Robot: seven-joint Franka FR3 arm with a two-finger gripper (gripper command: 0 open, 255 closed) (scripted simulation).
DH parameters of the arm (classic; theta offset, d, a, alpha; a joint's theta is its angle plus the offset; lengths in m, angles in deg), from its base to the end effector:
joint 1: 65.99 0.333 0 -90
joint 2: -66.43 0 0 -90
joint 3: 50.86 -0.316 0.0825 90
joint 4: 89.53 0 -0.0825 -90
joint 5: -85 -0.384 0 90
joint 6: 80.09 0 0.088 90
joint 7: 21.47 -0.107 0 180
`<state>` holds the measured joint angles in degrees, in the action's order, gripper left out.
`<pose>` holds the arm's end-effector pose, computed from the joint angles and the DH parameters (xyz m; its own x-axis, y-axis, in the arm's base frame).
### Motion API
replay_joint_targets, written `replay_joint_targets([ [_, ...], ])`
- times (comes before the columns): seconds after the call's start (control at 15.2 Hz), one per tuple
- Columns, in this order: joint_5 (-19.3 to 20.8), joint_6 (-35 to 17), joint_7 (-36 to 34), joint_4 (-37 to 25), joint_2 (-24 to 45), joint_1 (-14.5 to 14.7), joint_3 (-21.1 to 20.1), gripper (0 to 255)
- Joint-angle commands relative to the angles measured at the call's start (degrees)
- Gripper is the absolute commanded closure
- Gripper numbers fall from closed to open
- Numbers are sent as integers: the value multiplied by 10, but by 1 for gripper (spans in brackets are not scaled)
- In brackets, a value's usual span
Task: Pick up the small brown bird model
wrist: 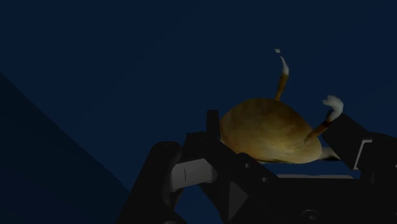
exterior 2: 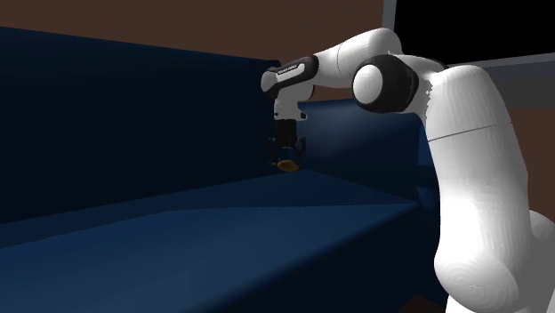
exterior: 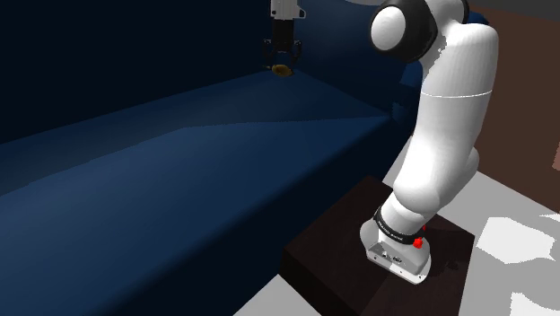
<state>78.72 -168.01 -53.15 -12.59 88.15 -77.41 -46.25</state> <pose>0.6323 -0.1601 0.4992 0.6548 -0.7292 -0.1988 -0.7396 -0.6724 0.0304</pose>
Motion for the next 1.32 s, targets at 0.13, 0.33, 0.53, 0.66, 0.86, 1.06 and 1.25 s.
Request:
replay_joint_targets([
  [0.13,0,0,1,1,2,-1,0,255],
  [0.33,-1,25,-1,-27,5,-1,0,255],
  [0.53,-1,50,-3,-57,9,-3,0,255],
  [0.66,-1,68,-4,-79,14,-3,0,255],
  [0.86,-2,96,-6,-116,22,-5,0,255],
  [1.06,-4,126,-8,-157,34,-7,0,255],
  [1.25,-4,138,-9,-175,39,-8,-1,255],
])
